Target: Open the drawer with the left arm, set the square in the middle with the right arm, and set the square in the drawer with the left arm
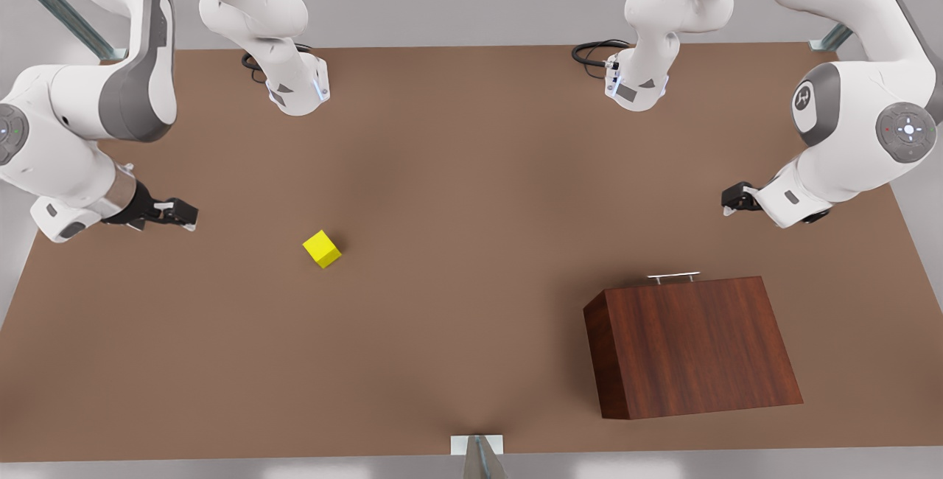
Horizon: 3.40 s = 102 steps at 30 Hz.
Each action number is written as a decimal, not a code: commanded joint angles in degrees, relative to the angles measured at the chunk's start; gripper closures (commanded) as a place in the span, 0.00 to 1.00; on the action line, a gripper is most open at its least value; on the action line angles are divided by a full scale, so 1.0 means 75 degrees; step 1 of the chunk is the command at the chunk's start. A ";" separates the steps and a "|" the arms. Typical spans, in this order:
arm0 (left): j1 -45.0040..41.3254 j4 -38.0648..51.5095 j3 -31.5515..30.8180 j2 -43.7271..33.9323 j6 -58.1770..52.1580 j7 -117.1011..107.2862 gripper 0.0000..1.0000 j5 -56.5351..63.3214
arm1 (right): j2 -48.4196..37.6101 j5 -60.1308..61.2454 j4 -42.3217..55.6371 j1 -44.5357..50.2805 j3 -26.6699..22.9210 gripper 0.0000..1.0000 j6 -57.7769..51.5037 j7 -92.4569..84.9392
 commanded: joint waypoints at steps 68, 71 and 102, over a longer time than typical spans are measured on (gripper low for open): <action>-0.0066 -0.6248 -0.0630 0.0054 0.9196 -1.3465 0.00 -0.0464 | 0.0913 0.0153 -0.5920 0.1140 0.1652 0.52 0.7336 -0.2778; -0.0066 -0.6482 -0.0630 -0.0122 0.9184 -1.3512 0.00 -0.0464 | 0.1042 0.0152 -0.5475 0.1140 0.2414 0.53 0.7324 -0.1525; -0.0125 -0.8498 -0.0630 -0.2289 0.8306 -1.4285 0.00 -0.0488 | -0.0246 -0.0070 -0.2206 0.3263 0.0551 0.00 0.2967 0.2168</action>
